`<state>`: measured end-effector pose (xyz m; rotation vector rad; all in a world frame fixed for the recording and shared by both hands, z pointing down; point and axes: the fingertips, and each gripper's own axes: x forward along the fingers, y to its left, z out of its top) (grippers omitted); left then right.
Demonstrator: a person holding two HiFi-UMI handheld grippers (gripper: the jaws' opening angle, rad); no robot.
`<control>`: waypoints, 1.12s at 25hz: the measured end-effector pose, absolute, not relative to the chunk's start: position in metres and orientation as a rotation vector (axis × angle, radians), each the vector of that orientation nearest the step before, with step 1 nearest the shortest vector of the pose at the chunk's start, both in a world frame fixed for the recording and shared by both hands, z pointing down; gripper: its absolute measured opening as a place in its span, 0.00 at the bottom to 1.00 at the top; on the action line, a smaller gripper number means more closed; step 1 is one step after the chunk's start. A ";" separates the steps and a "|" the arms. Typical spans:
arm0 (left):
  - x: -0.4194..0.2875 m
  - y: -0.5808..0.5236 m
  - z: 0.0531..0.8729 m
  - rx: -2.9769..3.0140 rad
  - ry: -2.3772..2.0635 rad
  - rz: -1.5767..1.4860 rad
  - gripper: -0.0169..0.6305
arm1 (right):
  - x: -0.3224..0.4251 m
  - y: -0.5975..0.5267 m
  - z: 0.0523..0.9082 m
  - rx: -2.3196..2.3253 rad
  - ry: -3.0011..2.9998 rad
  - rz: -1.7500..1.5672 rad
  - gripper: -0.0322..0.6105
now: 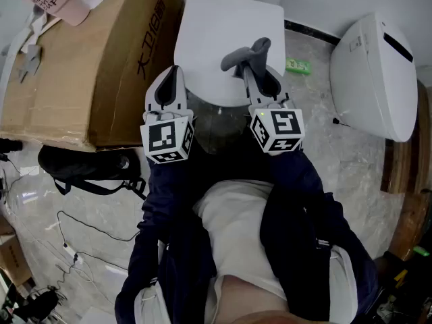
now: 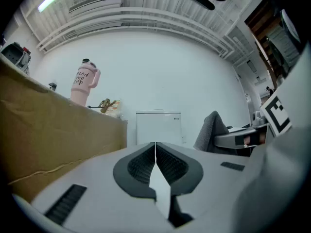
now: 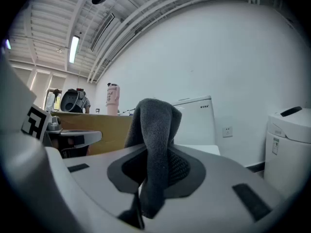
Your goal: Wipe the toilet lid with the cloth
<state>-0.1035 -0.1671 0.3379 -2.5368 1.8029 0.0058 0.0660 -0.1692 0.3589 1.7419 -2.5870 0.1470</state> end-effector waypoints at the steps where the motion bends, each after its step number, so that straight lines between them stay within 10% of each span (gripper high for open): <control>1: -0.103 -0.167 0.337 -2.538 1.798 0.006 0.05 | 0.066 -0.169 0.358 1.746 -2.586 0.146 0.16; 28: -0.098 -0.167 0.333 -2.551 1.776 0.026 0.05 | 0.075 -0.187 0.357 1.696 -2.525 0.027 0.16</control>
